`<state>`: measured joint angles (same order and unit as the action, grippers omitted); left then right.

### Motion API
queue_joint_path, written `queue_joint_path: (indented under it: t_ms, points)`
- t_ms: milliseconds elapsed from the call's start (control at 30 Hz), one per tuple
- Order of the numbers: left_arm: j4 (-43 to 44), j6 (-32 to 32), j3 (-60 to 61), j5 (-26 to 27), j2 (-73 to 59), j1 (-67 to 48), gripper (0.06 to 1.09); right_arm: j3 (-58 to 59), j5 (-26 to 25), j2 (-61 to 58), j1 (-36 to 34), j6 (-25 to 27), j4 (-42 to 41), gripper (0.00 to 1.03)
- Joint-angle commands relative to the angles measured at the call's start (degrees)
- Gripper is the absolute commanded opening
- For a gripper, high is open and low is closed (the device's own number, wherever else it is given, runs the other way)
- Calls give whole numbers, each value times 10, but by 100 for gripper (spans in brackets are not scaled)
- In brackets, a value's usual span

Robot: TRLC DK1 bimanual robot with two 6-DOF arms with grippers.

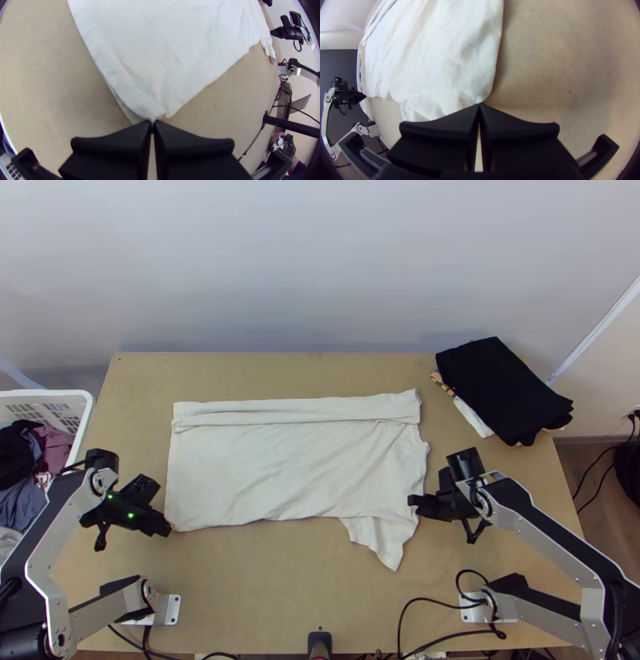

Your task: Fold the t-shirt

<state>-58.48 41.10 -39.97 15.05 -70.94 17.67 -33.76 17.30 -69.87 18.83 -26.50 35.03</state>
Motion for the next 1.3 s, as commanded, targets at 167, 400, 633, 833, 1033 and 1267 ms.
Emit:
queue_joint_path:
  t_ms: [167, 400, 633, 833, 1033, 1267]
  points:
    - [7, 60, -23, 6, -49, 85, 10, 27, -8, 10, -65, 58, -1, 3]
    - [6, 53, -47, 9, -56, 97, 10, 12, -12, 35, -70, 71, 1, 3]
    - [-26, -37, -114, 58, -1, 21, 10, -66, -17, 65, -33, 65, 22, 3]
    - [-24, -95, -172, 81, -7, -15, 10, -126, -31, 63, -25, 70, 23, 3]
    - [13, -136, -219, 82, -62, -13, 10, -177, -34, 23, -43, 94, 9, 3]
    - [38, -171, -293, 82, -130, -8, 10, -240, -36, -50, -64, 106, -25, 3]
